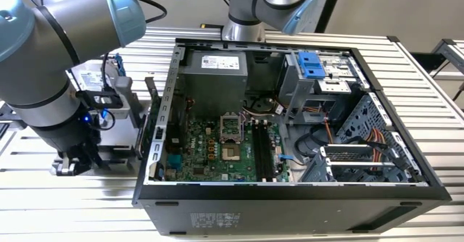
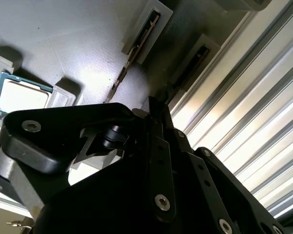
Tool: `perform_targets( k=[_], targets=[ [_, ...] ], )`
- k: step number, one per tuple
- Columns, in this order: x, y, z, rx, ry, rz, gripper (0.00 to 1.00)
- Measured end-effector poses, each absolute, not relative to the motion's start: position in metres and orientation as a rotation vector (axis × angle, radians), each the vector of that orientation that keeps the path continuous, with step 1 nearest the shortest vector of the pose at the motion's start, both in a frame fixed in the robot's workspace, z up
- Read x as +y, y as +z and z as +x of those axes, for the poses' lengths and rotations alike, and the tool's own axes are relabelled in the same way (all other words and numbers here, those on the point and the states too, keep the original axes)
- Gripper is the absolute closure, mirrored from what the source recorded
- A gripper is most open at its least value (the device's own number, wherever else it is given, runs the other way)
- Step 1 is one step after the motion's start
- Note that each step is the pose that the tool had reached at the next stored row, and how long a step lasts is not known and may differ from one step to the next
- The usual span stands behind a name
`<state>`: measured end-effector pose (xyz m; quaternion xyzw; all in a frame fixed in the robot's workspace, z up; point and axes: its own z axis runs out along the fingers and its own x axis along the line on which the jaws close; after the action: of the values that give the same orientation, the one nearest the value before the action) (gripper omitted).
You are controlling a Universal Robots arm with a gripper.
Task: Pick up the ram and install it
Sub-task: 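Pick up the ram and move it above insertion slot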
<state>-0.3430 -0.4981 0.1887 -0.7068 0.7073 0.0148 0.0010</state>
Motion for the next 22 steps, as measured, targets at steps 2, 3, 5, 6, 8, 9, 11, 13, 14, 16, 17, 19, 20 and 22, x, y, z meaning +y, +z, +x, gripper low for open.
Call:
perform_targets(
  k=[2,3,5,6,8,9,11,13,14,16,17,19,20,22],
  targets=[
    [-0.4981,0.1887,-0.343,2.22,0.047,-2.219,1.0],
    [-0.4981,0.1887,-0.343,2.221,0.047,-2.219,1.0],
    [-0.4981,0.1887,-0.343,2.221,0.047,-2.219,1.0],
    [-0.498,0.1887,-0.343,2.22,0.047,-2.219,1.0],
    [-0.498,0.1887,-0.343,2.22,0.047,-2.219,1.0],
    [-0.498,0.1887,-0.343,2.22,0.047,-2.219,1.0],
    [-0.4979,0.1887,-0.343,2.22,0.047,-2.219,1.0],
    [-0.4977,0.1887,-0.343,2.22,0.047,-2.219,1.0],
    [-0.4977,0.1887,-0.343,2.22,0.047,-2.219,1.0],
    [-0.4977,0.1889,-0.343,2.22,0.047,-2.219,1.0],
    [-0.4977,0.1891,-0.3429,2.22,0.047,-2.219,1.0],
    [-0.4977,0.1894,-0.343,2.22,0.047,-2.219,1.0],
    [-0.4977,0.1897,-0.343,2.22,0.047,-2.219,1.0],
    [-0.4977,0.1906,-0.343,2.221,0.047,-2.219,1.0]
  ],
)
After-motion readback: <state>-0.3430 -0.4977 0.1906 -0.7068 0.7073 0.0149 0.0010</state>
